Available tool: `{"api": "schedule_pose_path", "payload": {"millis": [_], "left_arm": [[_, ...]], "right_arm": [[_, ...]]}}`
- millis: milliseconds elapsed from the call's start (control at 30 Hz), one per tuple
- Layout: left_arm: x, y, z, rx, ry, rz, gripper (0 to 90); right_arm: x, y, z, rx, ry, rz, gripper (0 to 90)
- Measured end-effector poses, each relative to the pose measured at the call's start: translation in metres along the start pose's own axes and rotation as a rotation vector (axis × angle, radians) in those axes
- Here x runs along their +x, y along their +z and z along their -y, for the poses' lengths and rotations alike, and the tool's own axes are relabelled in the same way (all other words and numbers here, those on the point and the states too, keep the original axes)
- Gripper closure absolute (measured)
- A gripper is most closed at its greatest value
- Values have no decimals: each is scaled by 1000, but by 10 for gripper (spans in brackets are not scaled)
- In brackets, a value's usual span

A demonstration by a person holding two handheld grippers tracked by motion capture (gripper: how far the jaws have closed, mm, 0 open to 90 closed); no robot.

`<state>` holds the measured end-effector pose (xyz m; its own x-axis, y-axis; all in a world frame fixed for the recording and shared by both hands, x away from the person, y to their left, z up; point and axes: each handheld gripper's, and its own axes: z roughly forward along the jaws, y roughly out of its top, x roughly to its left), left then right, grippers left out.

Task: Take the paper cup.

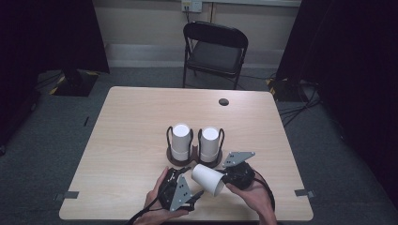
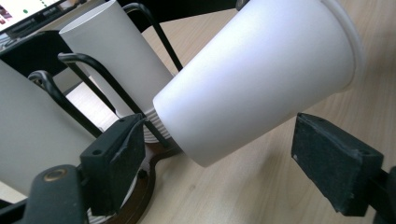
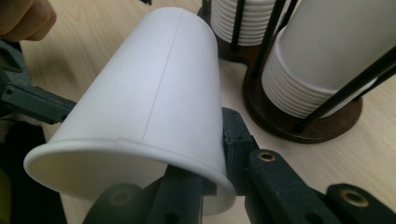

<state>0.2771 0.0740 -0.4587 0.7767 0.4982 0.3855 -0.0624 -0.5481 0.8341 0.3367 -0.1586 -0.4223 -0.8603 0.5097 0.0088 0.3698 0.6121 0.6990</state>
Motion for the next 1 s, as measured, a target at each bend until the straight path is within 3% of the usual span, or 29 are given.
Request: {"api": "schedule_pose_path", "payload": {"millis": [167,300,367,533,667,800,1000], "left_arm": [[-4,3,0,23,58,16,163],[-9,7,0,32,72,39,158],[-12,9,1,39,90,21,157],[-16,12,-2,55,115,32,154],[-17,14,-4,44,130,44,155],[-16,16,-6,44,133,25,150],[-20,17,-10,49,169,22,149]], "right_arm": [[0,3,-2,42,0,-31,865],[-1,6,-4,70,-4,-57,863],[-3,8,-3,89,7,-67,863],[-4,12,-5,116,11,-84,867],[-6,15,-6,117,18,-86,870],[-7,16,-7,105,38,-72,873],[-6,17,-13,96,47,-71,877]]}}
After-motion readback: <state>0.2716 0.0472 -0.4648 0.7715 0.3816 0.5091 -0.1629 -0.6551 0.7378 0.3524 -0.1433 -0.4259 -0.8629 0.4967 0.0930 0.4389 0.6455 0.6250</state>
